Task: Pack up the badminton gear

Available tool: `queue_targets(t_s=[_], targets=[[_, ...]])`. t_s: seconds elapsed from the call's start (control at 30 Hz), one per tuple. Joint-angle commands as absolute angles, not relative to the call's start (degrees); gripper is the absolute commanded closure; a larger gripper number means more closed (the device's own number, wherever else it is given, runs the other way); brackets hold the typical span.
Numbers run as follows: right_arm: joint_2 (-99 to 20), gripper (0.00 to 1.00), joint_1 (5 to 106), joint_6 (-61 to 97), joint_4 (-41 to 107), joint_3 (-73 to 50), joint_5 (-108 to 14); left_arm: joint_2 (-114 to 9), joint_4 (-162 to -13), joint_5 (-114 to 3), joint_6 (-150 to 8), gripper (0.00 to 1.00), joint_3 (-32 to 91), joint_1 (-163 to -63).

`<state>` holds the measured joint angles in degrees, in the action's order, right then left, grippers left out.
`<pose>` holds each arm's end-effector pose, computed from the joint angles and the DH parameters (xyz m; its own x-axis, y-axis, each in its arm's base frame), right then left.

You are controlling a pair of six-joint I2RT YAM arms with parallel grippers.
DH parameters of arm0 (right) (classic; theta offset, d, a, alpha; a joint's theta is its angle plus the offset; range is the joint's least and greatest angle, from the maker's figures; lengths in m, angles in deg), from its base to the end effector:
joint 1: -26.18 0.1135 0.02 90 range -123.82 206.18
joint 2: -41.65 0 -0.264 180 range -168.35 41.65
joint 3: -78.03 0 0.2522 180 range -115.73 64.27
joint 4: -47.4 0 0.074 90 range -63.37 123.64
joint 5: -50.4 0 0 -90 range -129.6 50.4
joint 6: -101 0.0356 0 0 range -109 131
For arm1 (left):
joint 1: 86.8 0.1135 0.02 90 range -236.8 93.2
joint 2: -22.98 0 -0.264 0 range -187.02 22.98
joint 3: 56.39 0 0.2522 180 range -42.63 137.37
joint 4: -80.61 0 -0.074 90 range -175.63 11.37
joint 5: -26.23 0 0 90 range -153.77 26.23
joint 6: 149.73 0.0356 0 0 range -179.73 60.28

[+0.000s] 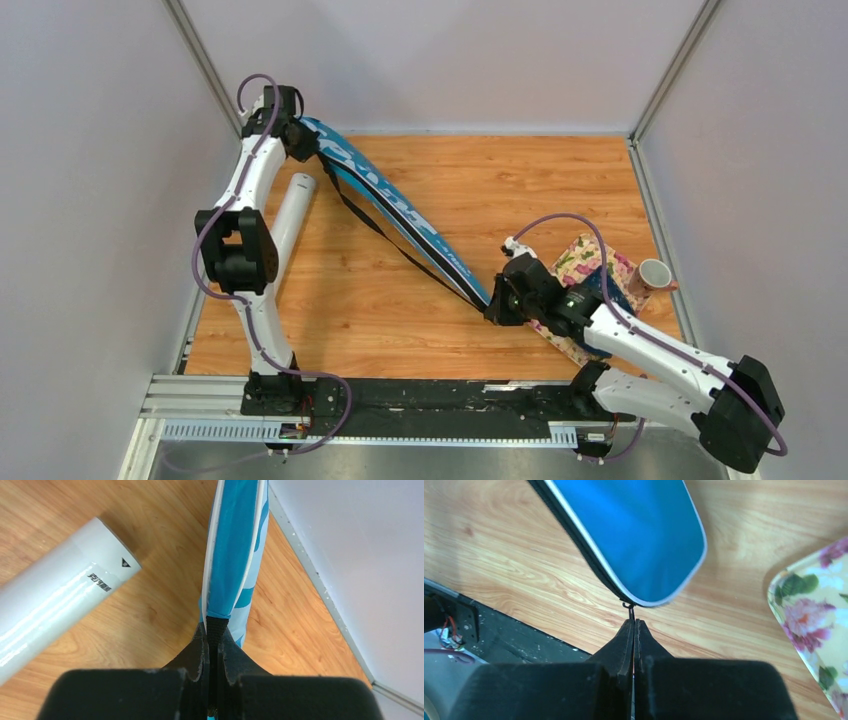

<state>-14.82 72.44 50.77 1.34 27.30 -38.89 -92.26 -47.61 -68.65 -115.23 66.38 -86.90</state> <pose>0.1337 0.1391 0.2222 -0.8764 0.0094 -0.4815 -0.2036 0.8988 0.3881 0.4610 0.0022 0.3090 -0.3464 -0.8205 -0.4546 -0.6086 0.5654 -0.5567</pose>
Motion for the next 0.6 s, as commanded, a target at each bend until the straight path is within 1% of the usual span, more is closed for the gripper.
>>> queue_targets(t_s=[0.0,0.1,0.2,0.27,0.37,0.43,0.47,0.5,0.53,0.57], targets=[[-13.63,1.00,71.53,54.32,-2.40,30.07,-35.14,-94.00,-48.37,-76.60,-112.72,1.00,69.34,-85.39],[-14.95,1.00,69.52,57.05,-4.68,32.09,-32.67,-94.70,-47.23,-77.47,-112.46,1.00,70.21,-85.22],[-14.86,1.00,68.28,57.50,-1.62,33.95,-32.39,-94.97,-47.05,-77.74,-111.76,1.00,70.92,-85.31],[-15.74,1.00,68.28,56.10,-0.03,31.94,-32.31,-94.97,-47.92,-77.48,-110.88,1.00,71.01,-85.31],[-14.78,1.00,68.19,48.99,2.51,30.00,-36.60,-95.58,-50.02,-74.59,-108.34,1.00,70.75,-85.22],[-12.15,1.00,68.28,44.09,6.44,30.25,-43.34,-95.67,-51.96,-71.08,-106.40,1.00,69.00,-85.22],[-11.62,0.99,68.28,43.09,7.96,30.43,-46.34,-95.32,-54.75,-69.67,-104.39,1.00,67.86,-85.13],[-11.35,0.99,68.37,42.82,8.75,30.00,-49.68,-94.97,-56.87,-65.13,-102.98,1.00,66.28,-84.96],[-11.70,0.99,68.37,42.91,10.42,29.73,-51.10,-93.75,-59.67,-61.87,-101.58,1.00,61.83,-84.78],[-12.22,0.99,68.28,42.99,11.82,29.64,-52.68,-93.04,-66.66,-58.27,-99.73,1.00,59.00,-84.08]])
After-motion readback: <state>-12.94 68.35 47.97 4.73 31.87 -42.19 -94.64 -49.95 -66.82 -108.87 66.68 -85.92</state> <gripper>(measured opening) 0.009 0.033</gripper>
